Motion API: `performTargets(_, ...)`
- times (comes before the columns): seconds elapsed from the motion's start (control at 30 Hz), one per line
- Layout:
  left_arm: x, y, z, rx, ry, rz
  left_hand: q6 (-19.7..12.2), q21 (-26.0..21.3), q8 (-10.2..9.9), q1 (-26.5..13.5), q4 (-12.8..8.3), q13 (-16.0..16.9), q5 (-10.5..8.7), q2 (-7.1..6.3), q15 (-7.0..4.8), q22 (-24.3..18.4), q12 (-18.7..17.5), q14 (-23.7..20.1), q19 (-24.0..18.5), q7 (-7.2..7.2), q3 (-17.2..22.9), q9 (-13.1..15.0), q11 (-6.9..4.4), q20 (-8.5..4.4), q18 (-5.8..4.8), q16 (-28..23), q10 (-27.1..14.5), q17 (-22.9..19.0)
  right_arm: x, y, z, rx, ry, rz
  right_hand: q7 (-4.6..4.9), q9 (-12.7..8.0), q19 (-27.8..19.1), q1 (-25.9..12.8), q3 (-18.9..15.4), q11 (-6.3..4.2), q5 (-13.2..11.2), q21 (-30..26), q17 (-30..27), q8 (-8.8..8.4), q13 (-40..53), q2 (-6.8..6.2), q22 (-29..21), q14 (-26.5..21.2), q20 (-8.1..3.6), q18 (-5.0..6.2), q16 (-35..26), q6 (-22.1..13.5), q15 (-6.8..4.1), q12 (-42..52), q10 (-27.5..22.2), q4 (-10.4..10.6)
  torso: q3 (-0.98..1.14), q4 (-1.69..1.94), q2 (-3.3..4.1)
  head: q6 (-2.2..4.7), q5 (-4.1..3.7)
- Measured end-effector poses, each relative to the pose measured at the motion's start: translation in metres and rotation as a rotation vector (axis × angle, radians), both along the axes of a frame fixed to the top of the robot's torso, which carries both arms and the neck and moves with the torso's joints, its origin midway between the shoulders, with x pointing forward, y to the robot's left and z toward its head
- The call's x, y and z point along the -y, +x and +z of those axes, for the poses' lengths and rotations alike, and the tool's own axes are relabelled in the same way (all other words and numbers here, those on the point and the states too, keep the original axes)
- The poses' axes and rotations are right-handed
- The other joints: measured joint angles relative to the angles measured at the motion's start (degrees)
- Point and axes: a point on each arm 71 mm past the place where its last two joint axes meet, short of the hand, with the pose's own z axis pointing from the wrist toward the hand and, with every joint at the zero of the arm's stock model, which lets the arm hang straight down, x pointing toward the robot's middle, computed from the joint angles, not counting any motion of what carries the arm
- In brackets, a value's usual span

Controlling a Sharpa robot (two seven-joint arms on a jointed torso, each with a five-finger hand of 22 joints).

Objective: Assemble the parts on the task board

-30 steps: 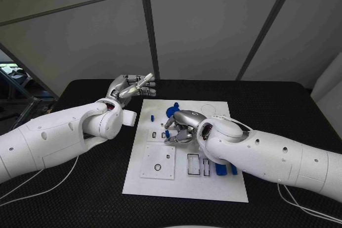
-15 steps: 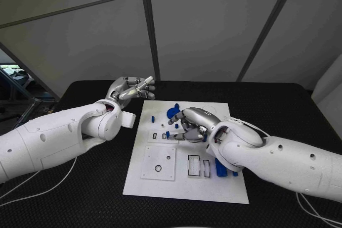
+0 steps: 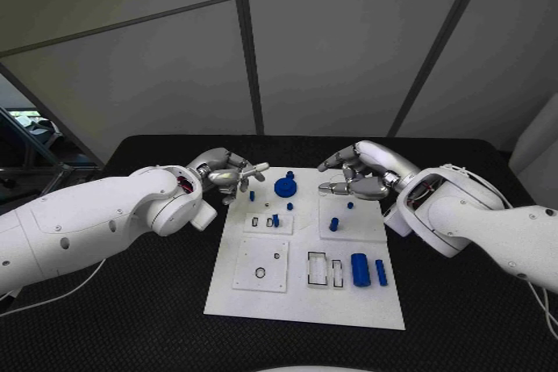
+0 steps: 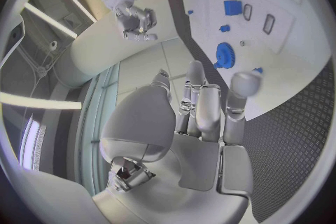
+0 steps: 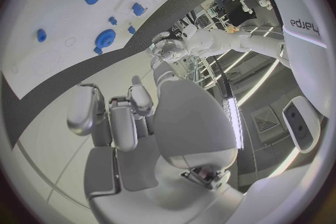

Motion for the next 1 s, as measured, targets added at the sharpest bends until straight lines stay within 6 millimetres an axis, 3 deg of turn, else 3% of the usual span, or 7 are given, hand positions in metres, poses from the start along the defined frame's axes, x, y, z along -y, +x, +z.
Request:
performTargets(0.07,0.005,-0.001,0.000,-0.028,0.097,-0.044,-0.5,3.7,3.9,-0.8,0.2,8.2,0.00,0.42,-0.91,5.4,7.7,0.0,1.7,-0.95,-1.5,3.1,-0.70,-0.52,0.01,2.6,1.8,2.3,0.011,0.006,0.003,-0.001,0.002,-0.030,-0.23,0.0,0.0,0.0,0.0,-0.01,0.4,0.0,0.0,0.27,0.1,0.00,0.0,0.0,0.00,0.00,0.0,0.2,0.00,0.0,0.0,0.0,0.12,-0.03,-0.36,-0.36,0.01)
performTargets(0.1,0.008,-0.001,0.001,-0.037,0.139,-0.061,-0.9,4.9,5.6,-0.7,0.3,10.7,0.00,0.44,-1.15,7.3,10.0,0.0,2.3,-1.27,-1.9,4.5,-0.97,-0.71,0.00,3.1,2.3,2.7,0.015,0.009,0.004,-0.003,0.002,-0.043,-0.31,0.0,0.0,0.0,0.0,-0.23,1.0,0.0,0.0,0.44,0.2,0.00,0.1,-0.1,0.00,0.00,-0.2,0.3,-0.13,0.0,0.2,0.0,0.19,-0.04,-0.52,-0.52,0.02)
performTargets(0.17,0.014,-0.001,0.003,-0.053,0.234,-0.099,-2.2,6.9,8.5,-0.3,0.4,14.2,0.00,1.20,-1.16,10.5,13.0,0.0,3.4,-1.66,-2.8,7.2,-1.19,-1.17,0.00,3.5,3.1,2.9,0.023,0.013,0.004,-0.008,0.003,-0.070,-0.31,0.0,0.0,0.0,-0.2,-0.49,2.5,0.0,0.0,0.63,0.5,0.00,0.2,0.0,0.00,0.00,-0.3,0.3,-0.45,0.5,0.8,-0.2,0.30,-0.07,-0.85,-0.91,0.04)
performTargets(0.23,0.019,0.000,0.005,-0.063,0.312,-0.123,-2.9,8.1,9.9,-0.4,0.4,15.7,0.00,1.65,-1.16,12.4,14.2,0.0,4.1,-1.65,-3.3,8.6,-1.38,-1.12,0.00,3.5,3.2,2.9,0.027,0.016,0.004,-0.013,0.004,-0.087,-0.32,-0.1,0.1,0.0,-0.3,-0.42,3.4,0.0,0.0,0.63,0.7,0.00,0.3,0.0,-0.12,0.00,-0.6,0.3,-0.44,0.8,1.1,0.0,0.38,-0.08,-1.08,-1.14,-0.01)
performTargets(0.57,0.043,0.012,0.000,-0.112,0.606,-0.187,-3.7,8.6,12.3,-0.7,0.5,15.8,0.00,2.00,-1.15,13.8,14.2,0.0,4.1,-1.95,-4.4,11.2,-1.38,-1.12,0.00,3.5,3.2,2.9,0.036,0.026,0.002,-0.033,-0.001,-0.148,-0.52,-0.3,0.2,0.8,-0.5,-0.51,7.0,-0.3,0.0,0.87,0.6,-0.30,0.0,0.0,-0.23,-0.01,-1.0,0.5,-0.44,0.8,1.2,-0.1,0.53,0.13,-2.09,-1.97,-0.20)
performTargets(1.0,0.058,0.022,-0.006,-0.153,0.703,-0.218,-4.2,9.6,12.9,-1.1,0.5,16.4,0.00,2.45,-1.14,15.5,14.6,0.0,4.7,-1.95,-5.2,12.2,-1.38,-1.33,0.00,3.5,3.2,2.9,0.034,0.031,-0.001,-0.048,-0.005,-0.170,-0.52,-0.4,0.2,1.2,-0.5,-0.51,9.2,-0.5,0.0,1.09,0.4,-0.30,-0.2,0.0,-0.22,-0.02,-1.3,0.5,-0.43,0.8,1.2,-0.1,0.55,0.17,-2.16,-2.33,0.19)
